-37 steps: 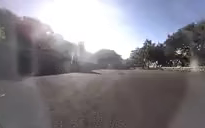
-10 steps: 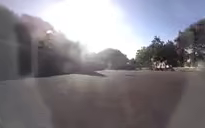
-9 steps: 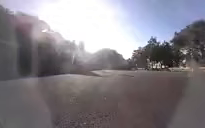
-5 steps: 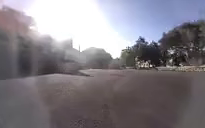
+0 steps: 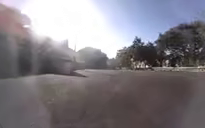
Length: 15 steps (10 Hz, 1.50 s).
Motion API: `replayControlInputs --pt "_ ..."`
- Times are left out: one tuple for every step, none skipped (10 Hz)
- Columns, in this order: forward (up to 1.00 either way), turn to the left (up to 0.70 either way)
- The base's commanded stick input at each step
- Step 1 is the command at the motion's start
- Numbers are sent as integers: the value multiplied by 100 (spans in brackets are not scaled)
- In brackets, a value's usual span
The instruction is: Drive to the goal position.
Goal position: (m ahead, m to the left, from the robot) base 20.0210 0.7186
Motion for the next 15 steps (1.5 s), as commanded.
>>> replayControlInputs --pt "50 27" --pt "50 40" --pt "50 44" --pt "50 24" --pt "50 3" --pt "50 0" --pt "50 0" --pt "50 0" --pt "50 0" --pt "50 0" --pt "50 0" --pt "50 0" --pt "50 0" --pt "50 0" --pt "50 0"
